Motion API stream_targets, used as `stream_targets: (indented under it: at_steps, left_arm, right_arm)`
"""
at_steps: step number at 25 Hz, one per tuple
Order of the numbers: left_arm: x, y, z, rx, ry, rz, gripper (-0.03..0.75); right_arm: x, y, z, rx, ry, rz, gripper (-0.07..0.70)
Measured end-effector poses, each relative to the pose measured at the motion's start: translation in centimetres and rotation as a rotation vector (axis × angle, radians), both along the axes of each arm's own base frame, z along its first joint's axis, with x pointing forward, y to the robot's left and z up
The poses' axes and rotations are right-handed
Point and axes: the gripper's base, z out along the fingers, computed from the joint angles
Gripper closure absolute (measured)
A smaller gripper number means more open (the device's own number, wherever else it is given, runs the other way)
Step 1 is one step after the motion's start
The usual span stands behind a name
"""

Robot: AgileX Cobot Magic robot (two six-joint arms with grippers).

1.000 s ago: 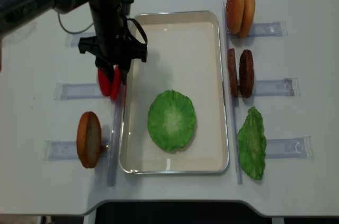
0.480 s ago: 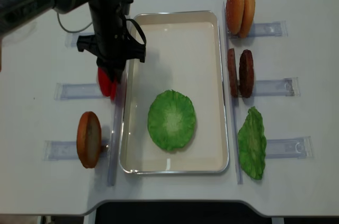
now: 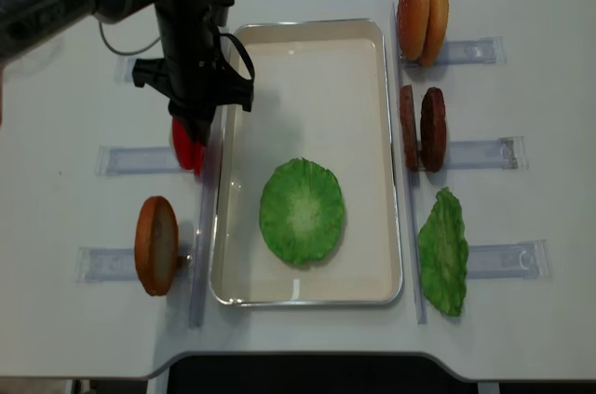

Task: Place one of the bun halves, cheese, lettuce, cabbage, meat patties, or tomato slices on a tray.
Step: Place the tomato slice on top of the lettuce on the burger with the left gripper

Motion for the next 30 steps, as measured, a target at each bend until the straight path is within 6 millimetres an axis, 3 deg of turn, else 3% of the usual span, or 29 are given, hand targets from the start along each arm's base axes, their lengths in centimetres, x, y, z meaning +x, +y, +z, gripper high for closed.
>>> stream_targets:
  at_steps: [12, 30]
  left_arm:
    - [-0.6, -0.1, 1.9, -0.059, -0.026, -0.008, 0.662]
    - [-2.4, -0.2, 6.4, -0.212, -0.089, -0.010, 0.664]
  right_arm:
    - [0.0, 0.0, 0.0, 0.000, 0.000, 0.000, 0.216]
    - [0.0, 0.0, 0.0, 0.000, 0.000, 0.000, 0.216]
